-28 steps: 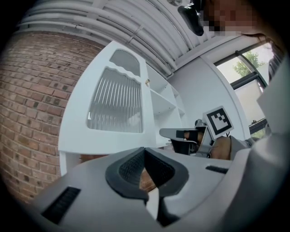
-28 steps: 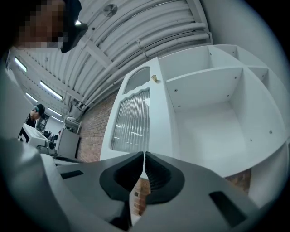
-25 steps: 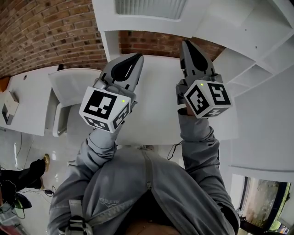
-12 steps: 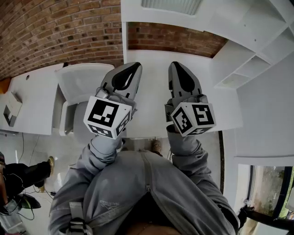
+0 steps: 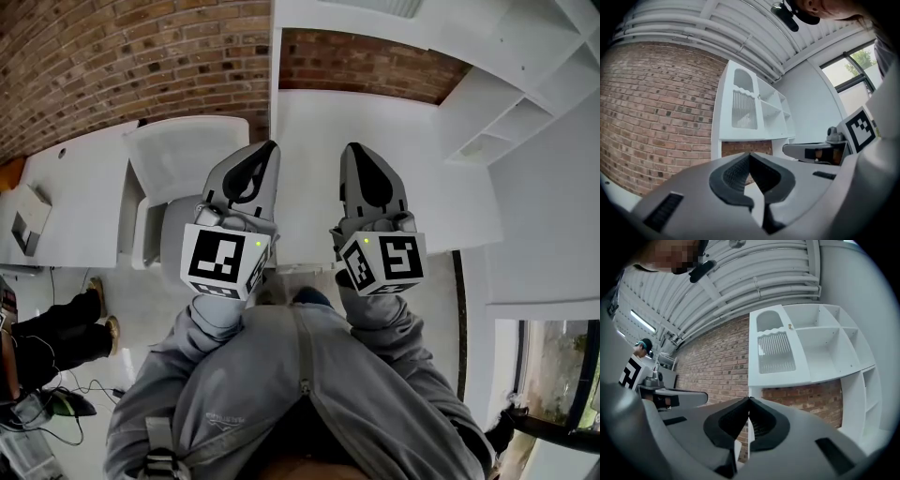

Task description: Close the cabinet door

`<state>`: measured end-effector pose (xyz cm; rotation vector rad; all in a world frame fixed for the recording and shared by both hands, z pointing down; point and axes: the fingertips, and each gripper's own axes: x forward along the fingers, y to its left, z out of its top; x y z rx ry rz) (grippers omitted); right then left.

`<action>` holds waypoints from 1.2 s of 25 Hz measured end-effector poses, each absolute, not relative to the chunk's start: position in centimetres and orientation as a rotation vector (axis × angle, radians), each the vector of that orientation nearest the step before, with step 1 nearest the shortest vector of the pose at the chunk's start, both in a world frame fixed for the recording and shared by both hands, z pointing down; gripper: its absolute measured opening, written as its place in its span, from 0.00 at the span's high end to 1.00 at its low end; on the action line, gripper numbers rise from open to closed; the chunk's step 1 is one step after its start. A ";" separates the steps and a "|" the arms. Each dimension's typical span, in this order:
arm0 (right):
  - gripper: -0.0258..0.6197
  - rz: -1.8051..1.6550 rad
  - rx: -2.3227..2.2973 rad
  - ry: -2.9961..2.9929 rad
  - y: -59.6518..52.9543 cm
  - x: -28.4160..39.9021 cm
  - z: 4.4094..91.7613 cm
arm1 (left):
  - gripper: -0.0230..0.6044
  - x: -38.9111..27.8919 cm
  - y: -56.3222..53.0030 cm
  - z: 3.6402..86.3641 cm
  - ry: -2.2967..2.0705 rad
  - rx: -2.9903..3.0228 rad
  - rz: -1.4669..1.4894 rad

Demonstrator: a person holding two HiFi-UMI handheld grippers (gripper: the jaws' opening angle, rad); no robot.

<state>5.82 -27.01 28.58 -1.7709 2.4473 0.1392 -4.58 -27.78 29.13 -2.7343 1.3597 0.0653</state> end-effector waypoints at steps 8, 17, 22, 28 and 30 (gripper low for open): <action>0.92 0.137 -1.742 2.527 -24.8 4.9 30.3 | 0.95 -5.4 -25.4 30.4 1.481 -2.716 0.086; 0.92 0.117 -1.726 2.515 -23.4 5.7 31.5 | 0.95 -5.0 -24.4 32.1 1.503 -2.716 0.006; 0.92 0.119 -1.713 2.542 -23.2 4.8 32.0 | 0.95 -4.5 -24.0 32.6 1.473 -2.741 -0.007; 0.92 0.104 -1.703 2.551 -22.7 4.3 32.1 | 0.95 -4.9 -23.5 32.9 1.475 -2.758 -0.003; 0.92 0.109 -1.702 2.553 -22.6 4.3 32.0 | 0.95 -5.0 -23.4 32.8 1.476 -2.757 0.000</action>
